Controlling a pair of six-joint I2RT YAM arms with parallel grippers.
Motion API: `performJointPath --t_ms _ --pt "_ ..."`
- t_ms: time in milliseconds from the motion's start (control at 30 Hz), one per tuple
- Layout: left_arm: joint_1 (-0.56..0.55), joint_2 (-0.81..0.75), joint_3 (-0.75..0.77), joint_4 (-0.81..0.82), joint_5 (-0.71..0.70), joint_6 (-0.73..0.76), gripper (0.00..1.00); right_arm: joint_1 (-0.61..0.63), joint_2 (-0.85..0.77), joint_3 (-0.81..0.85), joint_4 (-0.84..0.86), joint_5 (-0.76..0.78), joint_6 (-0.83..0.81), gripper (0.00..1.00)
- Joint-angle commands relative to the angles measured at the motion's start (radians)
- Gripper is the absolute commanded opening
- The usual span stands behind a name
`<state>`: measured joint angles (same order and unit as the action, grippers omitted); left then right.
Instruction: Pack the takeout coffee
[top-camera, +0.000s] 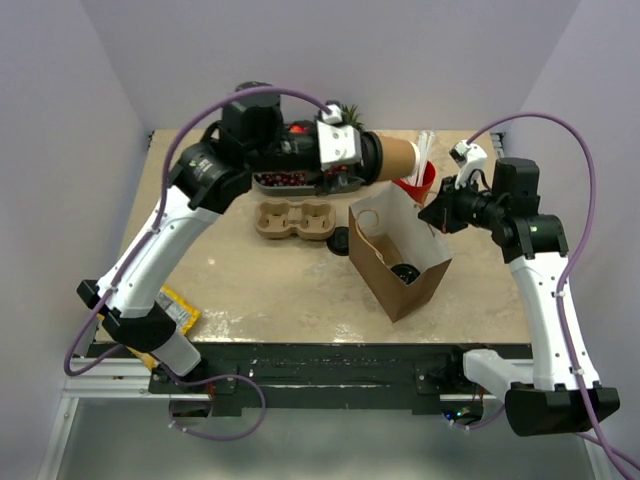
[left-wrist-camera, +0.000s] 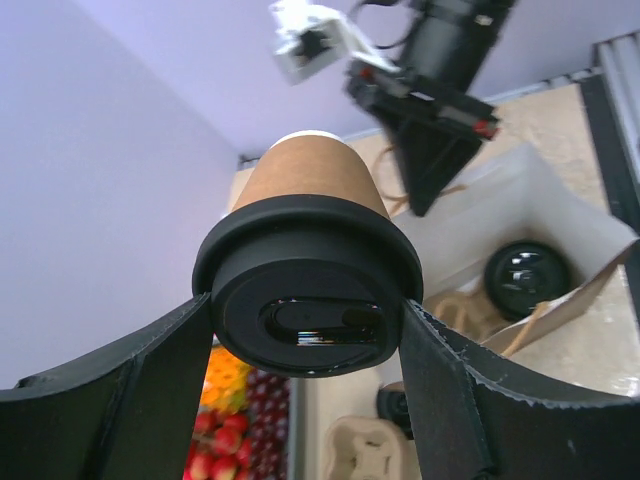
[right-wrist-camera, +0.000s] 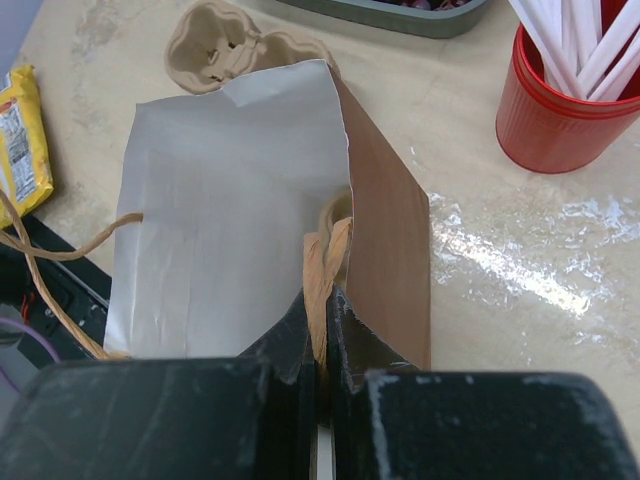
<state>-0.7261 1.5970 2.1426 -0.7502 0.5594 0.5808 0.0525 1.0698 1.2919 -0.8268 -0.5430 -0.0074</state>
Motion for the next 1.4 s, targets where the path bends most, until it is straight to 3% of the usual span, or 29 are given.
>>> performJointPath --t_ms 0,133,467,800,1033,1367 --pt "-0.102 0.021 -0.058 0.055 -0.025 -0.001 0.65 0.004 -0.034 0.044 -0.001 -0.031 0.000 0.00" --pt "-0.170 0.024 -0.092 0.051 -0.110 0.016 0.62 0.004 -0.048 0.052 -0.009 -0.017 0.032 0.00" --pt "-0.196 -0.009 -0.116 -0.087 -0.231 0.040 0.59 0.004 -0.077 0.061 -0.012 -0.020 0.046 0.00" --pt "-0.295 0.144 0.068 -0.304 -0.337 0.129 0.56 0.006 -0.123 -0.022 0.017 -0.064 0.066 0.00" --pt "-0.358 0.222 0.065 -0.310 -0.424 0.148 0.56 0.004 -0.142 -0.049 0.023 -0.097 0.081 0.00" --pt "-0.361 0.238 0.031 -0.267 -0.457 0.136 0.55 0.004 -0.131 0.024 -0.009 -0.130 0.064 0.00"
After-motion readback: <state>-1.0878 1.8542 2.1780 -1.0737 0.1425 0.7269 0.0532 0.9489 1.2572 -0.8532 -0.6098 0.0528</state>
